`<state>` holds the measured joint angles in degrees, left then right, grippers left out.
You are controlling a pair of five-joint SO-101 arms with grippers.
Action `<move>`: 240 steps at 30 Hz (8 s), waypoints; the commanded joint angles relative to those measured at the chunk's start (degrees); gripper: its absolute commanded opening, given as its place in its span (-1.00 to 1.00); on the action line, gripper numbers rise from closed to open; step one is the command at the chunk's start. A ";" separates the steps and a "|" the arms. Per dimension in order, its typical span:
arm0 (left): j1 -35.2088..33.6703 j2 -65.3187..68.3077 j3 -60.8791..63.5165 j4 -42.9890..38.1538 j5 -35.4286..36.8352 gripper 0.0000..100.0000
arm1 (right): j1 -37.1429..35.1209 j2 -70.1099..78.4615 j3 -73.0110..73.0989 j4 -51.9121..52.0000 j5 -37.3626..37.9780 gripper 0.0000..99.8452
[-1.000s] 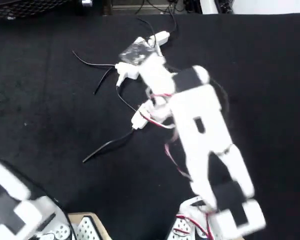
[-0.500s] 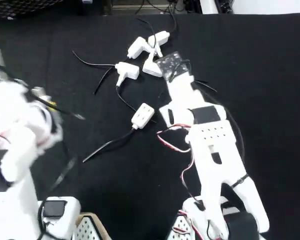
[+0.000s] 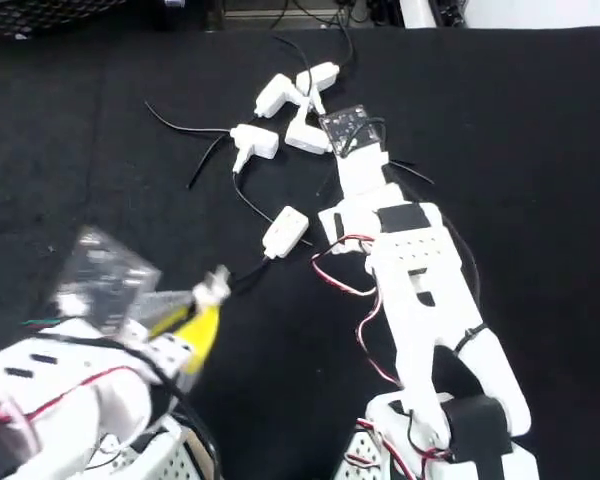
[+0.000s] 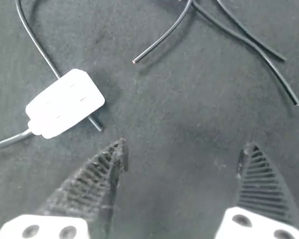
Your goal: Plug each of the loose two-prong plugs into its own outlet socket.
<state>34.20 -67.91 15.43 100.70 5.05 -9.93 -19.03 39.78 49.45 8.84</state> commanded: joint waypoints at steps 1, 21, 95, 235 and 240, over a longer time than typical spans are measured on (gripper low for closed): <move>6.55 -4.84 11.91 -0.18 -5.71 -0.94 | 0.62 -0.13 -1.98 -0.79 -2.55 -0.31; 10.59 -25.67 28.00 -6.59 -8.35 -0.94 | -8.35 -1.10 -15.87 10.11 -9.67 -0.98; 7.34 -28.04 33.45 -11.69 -8.35 -0.94 | -40.00 -41.71 1.01 25.23 18.55 -0.98; -20.70 50.37 33.54 -43.08 -20.31 -0.58 | -18.02 -29.58 2.33 9.49 5.89 -0.76; -20.79 50.29 32.66 -38.42 -20.40 -0.58 | -18.02 -29.49 2.33 9.49 5.98 -0.76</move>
<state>13.10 -16.92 50.68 59.65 -14.99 -28.48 -48.66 45.14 59.65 15.25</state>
